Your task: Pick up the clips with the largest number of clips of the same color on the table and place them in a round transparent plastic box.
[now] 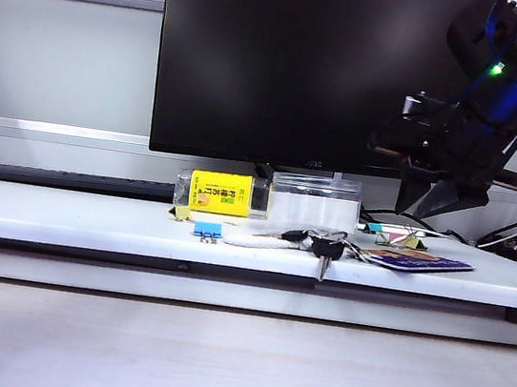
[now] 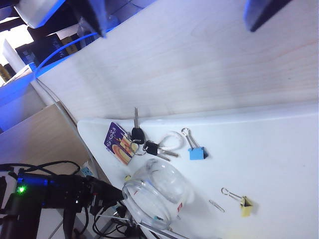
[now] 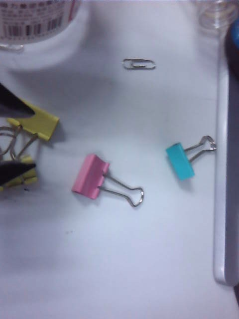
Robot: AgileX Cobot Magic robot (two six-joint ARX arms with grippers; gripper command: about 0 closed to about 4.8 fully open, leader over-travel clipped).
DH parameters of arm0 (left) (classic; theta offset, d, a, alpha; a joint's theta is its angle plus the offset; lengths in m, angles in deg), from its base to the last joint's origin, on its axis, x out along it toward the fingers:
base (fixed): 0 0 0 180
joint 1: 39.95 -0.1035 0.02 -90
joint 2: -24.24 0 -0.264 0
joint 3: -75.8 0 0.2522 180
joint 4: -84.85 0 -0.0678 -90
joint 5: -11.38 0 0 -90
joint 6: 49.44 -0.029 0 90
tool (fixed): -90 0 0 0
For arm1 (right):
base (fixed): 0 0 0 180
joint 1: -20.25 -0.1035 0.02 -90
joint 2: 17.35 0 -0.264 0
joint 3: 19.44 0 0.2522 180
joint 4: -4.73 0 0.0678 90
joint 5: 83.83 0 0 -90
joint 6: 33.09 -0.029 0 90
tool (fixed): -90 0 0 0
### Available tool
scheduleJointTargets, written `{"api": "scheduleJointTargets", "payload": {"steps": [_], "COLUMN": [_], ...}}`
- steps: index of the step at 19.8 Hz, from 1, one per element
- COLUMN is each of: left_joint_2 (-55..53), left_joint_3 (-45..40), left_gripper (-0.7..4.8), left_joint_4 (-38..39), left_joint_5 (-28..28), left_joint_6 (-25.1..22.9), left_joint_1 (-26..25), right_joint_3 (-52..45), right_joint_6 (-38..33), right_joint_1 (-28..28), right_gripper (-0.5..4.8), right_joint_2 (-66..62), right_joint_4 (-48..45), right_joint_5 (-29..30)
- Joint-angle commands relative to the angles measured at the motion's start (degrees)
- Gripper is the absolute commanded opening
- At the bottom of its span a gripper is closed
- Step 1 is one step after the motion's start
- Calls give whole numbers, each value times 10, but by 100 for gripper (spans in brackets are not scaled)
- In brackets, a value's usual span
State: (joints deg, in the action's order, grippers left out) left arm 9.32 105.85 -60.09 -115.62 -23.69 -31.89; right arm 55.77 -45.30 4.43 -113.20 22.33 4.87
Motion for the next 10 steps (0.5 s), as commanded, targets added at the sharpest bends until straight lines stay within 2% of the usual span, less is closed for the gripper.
{"api": "scheduleJointTargets", "payload": {"steps": [1, 7, 10], "left_joint_2": [0, 0, 0], "left_joint_3": [2, 2, 2], "left_gripper": [368, 368, 368], "left_joint_4": [-7, -7, -7], "left_joint_5": [-2, -2, -2], "left_joint_6": [4, 9, 12], "left_joint_1": [0, 0, 0], "right_joint_3": [2, 2, 2], "right_joint_6": [-29, -101, -106], "right_joint_1": [0, 1, 1], "right_gripper": [117, 116, 116], "right_joint_2": [-2, -5, -5], "right_joint_4": [-8, -11, -11], "right_joint_5": [4, 12, 9]}}
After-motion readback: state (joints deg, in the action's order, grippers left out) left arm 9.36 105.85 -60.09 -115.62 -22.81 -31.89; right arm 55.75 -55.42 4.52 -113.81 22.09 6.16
